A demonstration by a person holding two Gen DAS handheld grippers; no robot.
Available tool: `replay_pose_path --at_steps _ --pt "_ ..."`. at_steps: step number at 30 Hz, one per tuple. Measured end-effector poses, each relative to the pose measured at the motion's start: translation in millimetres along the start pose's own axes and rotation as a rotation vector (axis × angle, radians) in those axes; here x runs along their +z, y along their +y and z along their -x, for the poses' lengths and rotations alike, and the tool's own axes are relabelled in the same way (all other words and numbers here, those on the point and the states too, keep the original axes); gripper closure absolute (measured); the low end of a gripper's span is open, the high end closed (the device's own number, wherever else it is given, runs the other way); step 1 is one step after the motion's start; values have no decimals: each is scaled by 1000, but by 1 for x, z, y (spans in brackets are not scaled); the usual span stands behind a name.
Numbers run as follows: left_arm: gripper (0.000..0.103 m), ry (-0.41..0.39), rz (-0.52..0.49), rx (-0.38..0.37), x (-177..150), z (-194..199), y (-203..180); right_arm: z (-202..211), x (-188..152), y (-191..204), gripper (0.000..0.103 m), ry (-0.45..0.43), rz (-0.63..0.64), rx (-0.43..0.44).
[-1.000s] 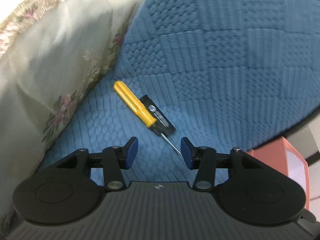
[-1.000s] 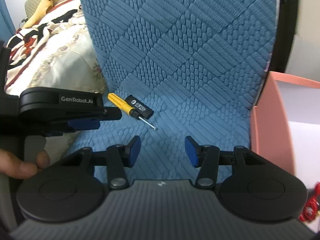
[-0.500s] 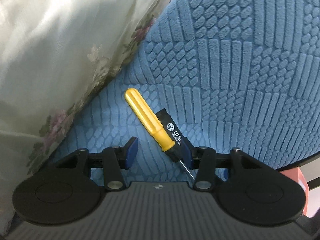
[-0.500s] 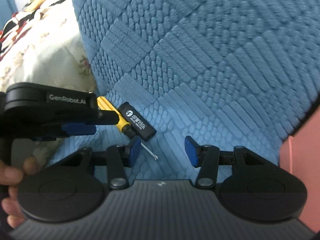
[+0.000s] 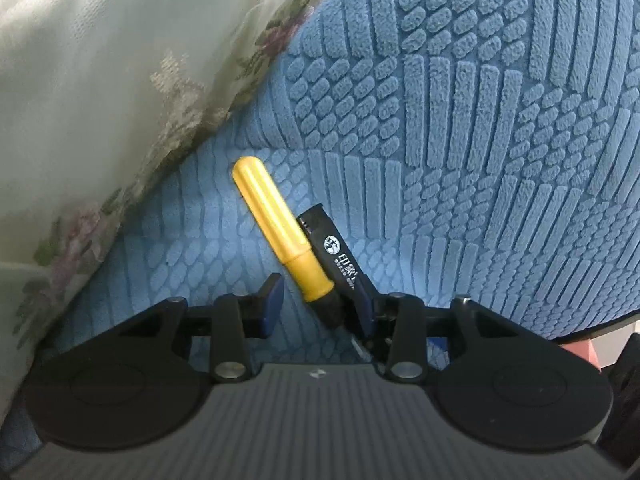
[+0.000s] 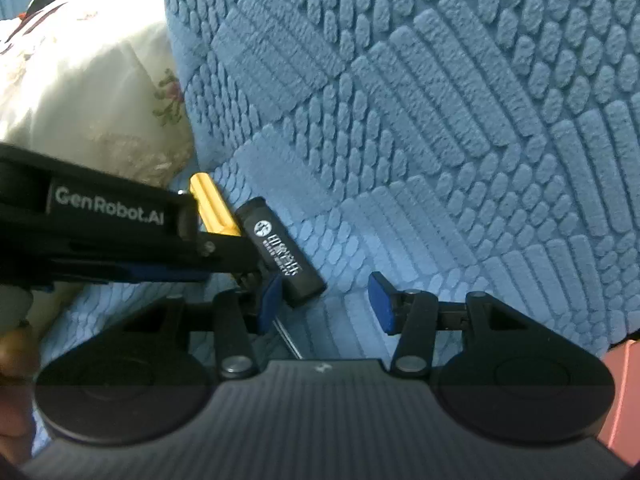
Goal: Organize rigid objects
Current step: 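Grasp the yellow screwdriver with the left gripper while the right gripper grasps the black USB stick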
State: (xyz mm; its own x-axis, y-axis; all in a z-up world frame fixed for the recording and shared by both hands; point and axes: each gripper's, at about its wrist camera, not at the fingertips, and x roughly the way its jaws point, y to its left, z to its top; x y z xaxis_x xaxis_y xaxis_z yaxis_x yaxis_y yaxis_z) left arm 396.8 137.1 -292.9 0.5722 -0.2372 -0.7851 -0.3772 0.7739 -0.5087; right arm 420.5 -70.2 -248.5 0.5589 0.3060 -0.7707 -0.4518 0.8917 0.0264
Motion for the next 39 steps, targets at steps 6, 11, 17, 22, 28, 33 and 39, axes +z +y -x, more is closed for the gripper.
replay_pose_path --at_steps 6,11,17,22,28,33,39 --pt "58 -20 -32 33 -1 0 -5 -2 3 10 52 14 21 73" --pt "61 -49 -79 71 -3 -1 -12 -5 7 21 51 7 16 117" --pt "72 -83 -137 113 -8 -2 -21 -5 12 21 52 -6 11 126" --pt "78 -122 -201 152 -21 -1 -36 -7 3 15 60 -19 60 69" --pt "80 -138 -237 169 -35 -3 -57 -3 -4 27 76 -49 163 39" --pt "81 -105 -219 128 -57 2 -70 8 -5 26 76 -45 147 6" --pt "84 -82 -245 88 -101 7 -82 26 -16 7 77 -17 118 -28"
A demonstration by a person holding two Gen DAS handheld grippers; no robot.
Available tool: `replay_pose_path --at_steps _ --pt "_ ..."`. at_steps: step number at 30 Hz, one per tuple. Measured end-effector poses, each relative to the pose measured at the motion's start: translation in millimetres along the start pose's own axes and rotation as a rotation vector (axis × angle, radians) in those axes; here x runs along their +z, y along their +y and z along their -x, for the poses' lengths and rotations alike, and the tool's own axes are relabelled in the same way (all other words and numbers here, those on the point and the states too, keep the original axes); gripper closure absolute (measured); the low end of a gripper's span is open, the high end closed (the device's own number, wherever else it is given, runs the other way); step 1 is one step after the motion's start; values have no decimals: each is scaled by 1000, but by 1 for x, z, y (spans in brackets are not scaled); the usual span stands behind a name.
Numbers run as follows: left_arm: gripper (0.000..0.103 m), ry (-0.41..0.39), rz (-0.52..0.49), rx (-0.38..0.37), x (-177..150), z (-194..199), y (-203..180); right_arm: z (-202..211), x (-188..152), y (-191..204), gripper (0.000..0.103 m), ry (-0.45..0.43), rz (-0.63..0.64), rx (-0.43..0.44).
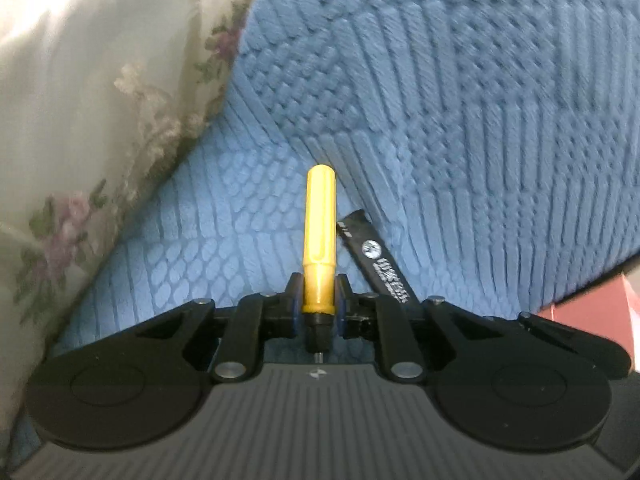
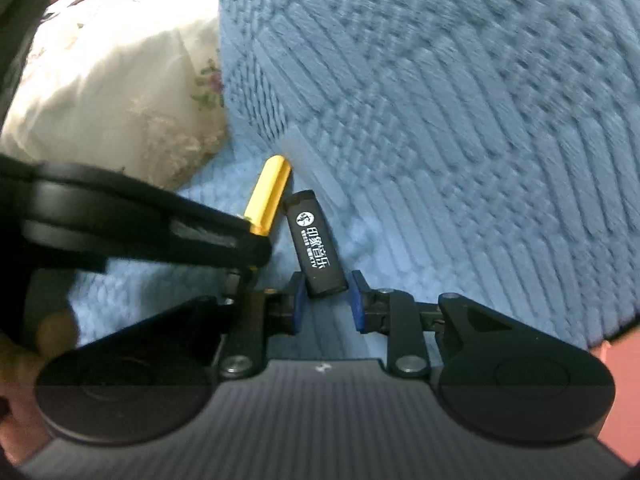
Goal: Organize rigid objects
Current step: 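Grasp the yellow screwdriver with the left gripper while the right gripper grasps the black USB stick, then lift the screwdriver and USB stick off the chair seat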
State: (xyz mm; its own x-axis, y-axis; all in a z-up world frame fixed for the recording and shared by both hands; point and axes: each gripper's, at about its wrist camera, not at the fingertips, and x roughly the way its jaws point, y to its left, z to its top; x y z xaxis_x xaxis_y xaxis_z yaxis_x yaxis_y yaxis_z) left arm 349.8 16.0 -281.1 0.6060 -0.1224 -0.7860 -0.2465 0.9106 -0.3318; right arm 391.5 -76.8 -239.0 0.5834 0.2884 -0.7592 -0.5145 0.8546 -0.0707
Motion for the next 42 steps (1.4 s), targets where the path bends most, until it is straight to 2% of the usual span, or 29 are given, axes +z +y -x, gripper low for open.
replay_pose_path --at_steps 10,14,18,23,26,29,32,34,42 --pt "84 -14 -68 -31 -35 32 -34 19 -16 -15 77 78 -48 -36" --pt "84 -41 -93 -62 -40 52 -49 58 -20 -23 77 30 -114 -45" --pt "84 -51 -91 -95 -41 64 -57 65 -28 -24 77 23 -206 -23" --pt "84 -34 -51 -173 -36 80 -45 57 -29 -5 77 40 -117 -71" --pt "84 -24 -47 -178 -43 84 -47 54 -31 -8 77 66 -122 -60" --pt "84 -1 -35 -190 -40 84 -28 49 -32 -11 76 86 -128 -44" --pt "84 17 -34 -193 -44 85 -24 43 -32 -14 75 91 -137 -37" --pt "84 32 -30 -196 -24 81 9 39 -31 -16 75 94 -150 -18" --pt "84 49 -10 -181 -20 67 16 33 -23 -18 71 50 -129 -14"
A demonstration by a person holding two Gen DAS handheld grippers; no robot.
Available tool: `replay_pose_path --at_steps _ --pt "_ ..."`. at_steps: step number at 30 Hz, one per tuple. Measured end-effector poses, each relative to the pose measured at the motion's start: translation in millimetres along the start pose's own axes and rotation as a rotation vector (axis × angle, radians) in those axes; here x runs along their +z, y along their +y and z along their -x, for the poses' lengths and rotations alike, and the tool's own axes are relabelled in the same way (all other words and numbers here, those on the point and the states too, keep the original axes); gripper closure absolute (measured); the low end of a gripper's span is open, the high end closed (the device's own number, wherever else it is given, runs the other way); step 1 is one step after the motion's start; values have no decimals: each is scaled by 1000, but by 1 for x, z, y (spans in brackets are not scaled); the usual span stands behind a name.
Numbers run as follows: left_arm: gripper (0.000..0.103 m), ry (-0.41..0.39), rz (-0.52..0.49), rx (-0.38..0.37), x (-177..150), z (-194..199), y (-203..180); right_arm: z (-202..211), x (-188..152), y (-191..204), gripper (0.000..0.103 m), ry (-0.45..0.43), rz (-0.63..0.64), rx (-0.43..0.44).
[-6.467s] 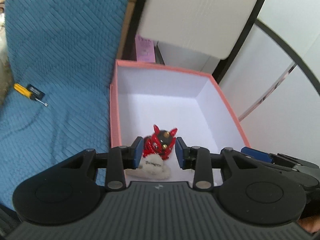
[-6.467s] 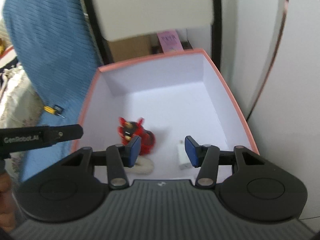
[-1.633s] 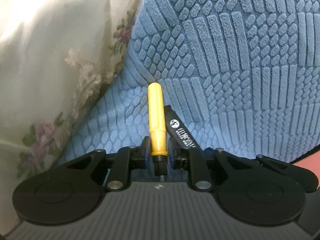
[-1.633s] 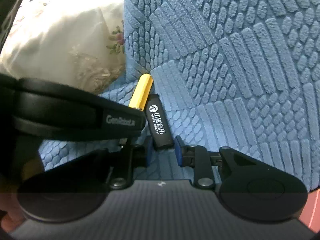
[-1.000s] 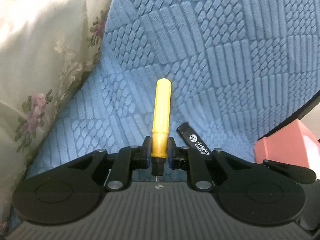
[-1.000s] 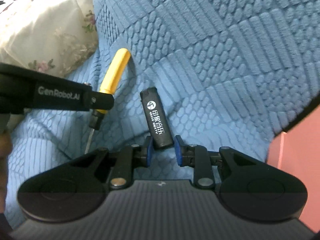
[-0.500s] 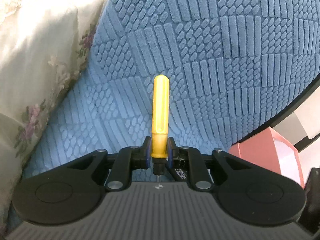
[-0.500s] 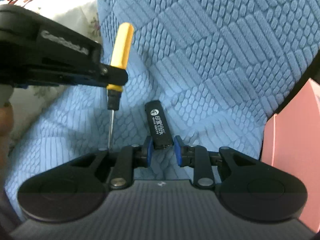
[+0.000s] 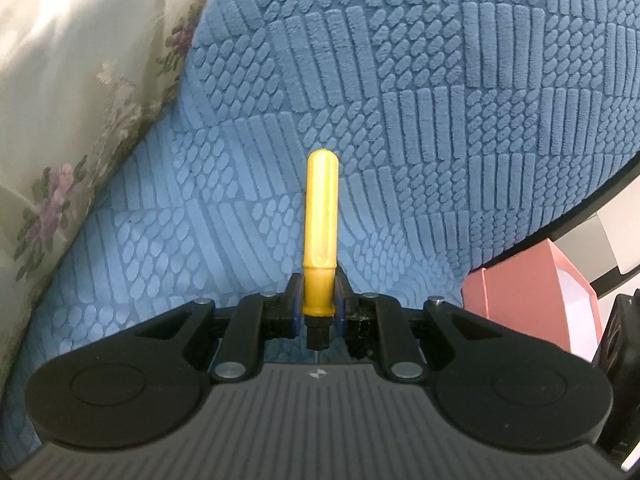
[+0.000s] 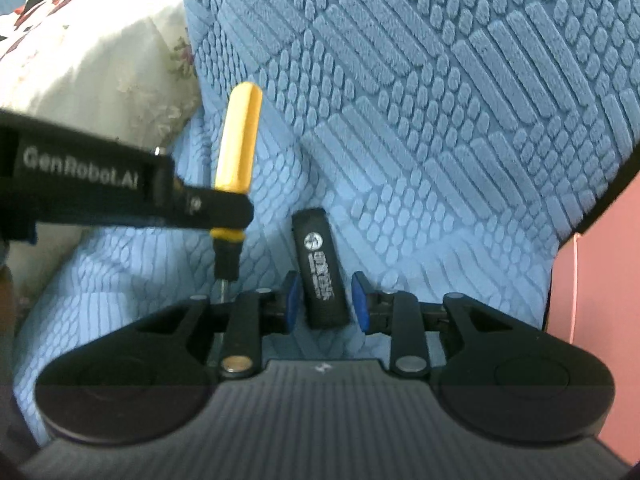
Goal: Organize rigid objects
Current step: 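Lift the screwdriver and USB stick off the chair seat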
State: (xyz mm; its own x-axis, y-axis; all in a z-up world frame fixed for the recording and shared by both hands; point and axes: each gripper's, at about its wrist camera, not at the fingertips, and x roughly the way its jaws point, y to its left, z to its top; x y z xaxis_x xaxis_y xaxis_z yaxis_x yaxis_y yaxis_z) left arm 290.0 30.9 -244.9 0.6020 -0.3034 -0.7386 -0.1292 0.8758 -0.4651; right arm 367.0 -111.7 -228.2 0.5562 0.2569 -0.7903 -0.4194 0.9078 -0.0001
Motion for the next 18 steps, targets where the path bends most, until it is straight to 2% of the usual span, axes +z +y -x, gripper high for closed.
replay_pose_path --at_steps 1,3,5,16,18 --pt "84 2 5 3 6 -12 5 -1 0 0 71 1 9 -4" --pt "84 4 10 4 4 -5 4 -3 2 -2 71 4 13 0" --pt "84 8 15 1 11 -24 12 -6 3 -2 71 8 14 5" --pt "84 5 5 2 6 -15 9 -17 10 6 71 11 37 -8" --pt "84 2 2 6 5 -14 9 -16 9 7 75 10 43 -9"
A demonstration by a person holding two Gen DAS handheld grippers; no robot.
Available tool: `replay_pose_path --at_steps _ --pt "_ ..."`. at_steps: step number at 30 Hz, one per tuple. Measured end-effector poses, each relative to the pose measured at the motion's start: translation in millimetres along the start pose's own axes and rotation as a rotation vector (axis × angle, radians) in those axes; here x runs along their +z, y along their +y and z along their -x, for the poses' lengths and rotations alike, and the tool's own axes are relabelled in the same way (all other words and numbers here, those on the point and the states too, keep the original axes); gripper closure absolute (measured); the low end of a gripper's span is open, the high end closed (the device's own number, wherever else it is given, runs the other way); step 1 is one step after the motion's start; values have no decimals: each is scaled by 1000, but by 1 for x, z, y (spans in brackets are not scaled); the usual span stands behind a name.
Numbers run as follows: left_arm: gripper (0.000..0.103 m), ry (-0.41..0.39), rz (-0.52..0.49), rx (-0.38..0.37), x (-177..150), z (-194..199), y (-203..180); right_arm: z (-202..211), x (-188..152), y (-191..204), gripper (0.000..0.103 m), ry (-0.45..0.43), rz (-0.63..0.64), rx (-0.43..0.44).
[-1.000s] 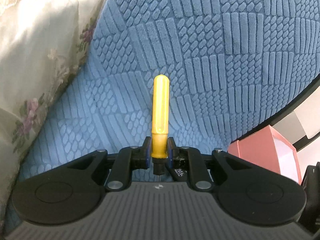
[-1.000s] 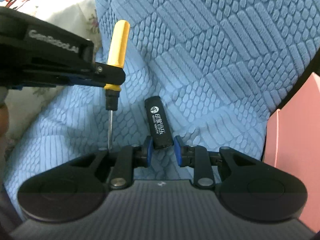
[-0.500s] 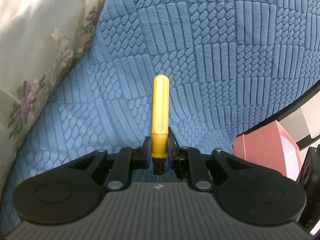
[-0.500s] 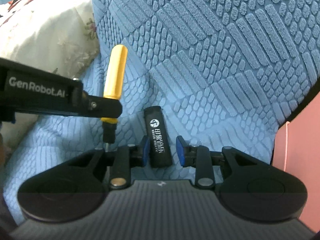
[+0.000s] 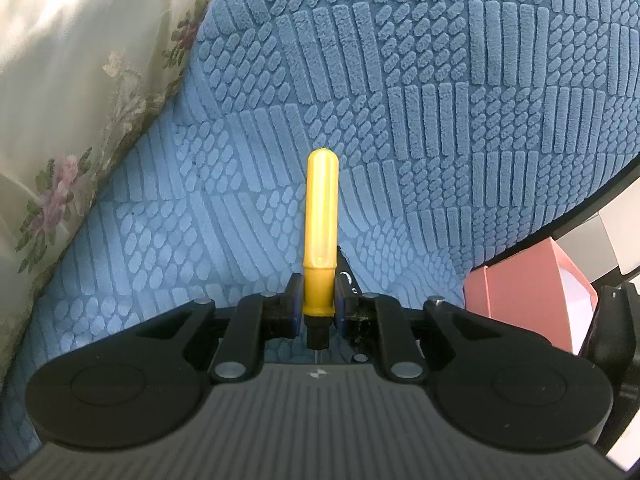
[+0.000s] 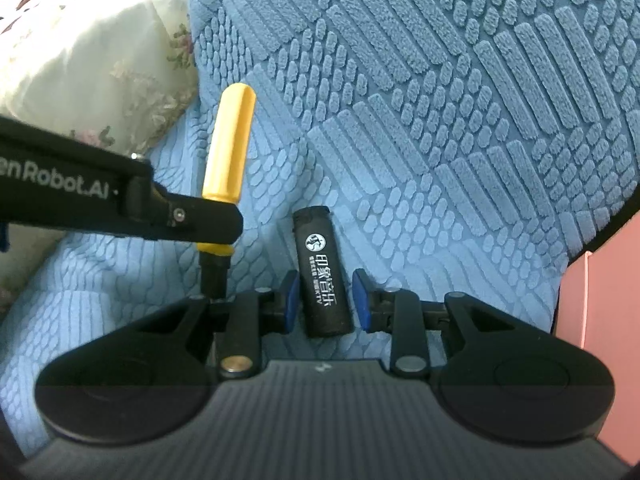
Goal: Organize rigid objects
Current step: 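Lift the screwdriver and USB stick off the chair seat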
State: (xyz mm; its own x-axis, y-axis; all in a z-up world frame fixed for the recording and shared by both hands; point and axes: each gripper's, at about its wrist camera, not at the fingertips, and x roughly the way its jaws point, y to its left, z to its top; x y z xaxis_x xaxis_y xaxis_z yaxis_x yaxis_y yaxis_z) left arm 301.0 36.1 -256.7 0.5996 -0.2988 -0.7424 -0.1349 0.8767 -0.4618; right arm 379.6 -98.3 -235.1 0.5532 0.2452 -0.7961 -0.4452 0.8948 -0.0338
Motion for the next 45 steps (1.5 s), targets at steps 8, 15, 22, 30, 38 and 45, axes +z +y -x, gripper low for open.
replay_pose_path --at_steps 8,15,22,30,38,45 --pt "84 -11 -10 6 -5 10 -1 16 1 -6 76 -22 -37 -12" --pt "84 -8 -15 18 -13 15 0 39 2 -14 77 -43 -76 -19" --pt "84 14 -8 50 -25 17 1 47 -5 -9 77 -17 -99 -28" --pt "84 -1 52 44 -44 35 10 68 -18 -13 78 -8 -156 -36" --pt "84 -5 70 34 -59 64 1 99 -24 -13 90 -13 -175 -41" --pt "84 14 60 39 -81 94 -16 112 -32 -10 88 -33 -208 -26"
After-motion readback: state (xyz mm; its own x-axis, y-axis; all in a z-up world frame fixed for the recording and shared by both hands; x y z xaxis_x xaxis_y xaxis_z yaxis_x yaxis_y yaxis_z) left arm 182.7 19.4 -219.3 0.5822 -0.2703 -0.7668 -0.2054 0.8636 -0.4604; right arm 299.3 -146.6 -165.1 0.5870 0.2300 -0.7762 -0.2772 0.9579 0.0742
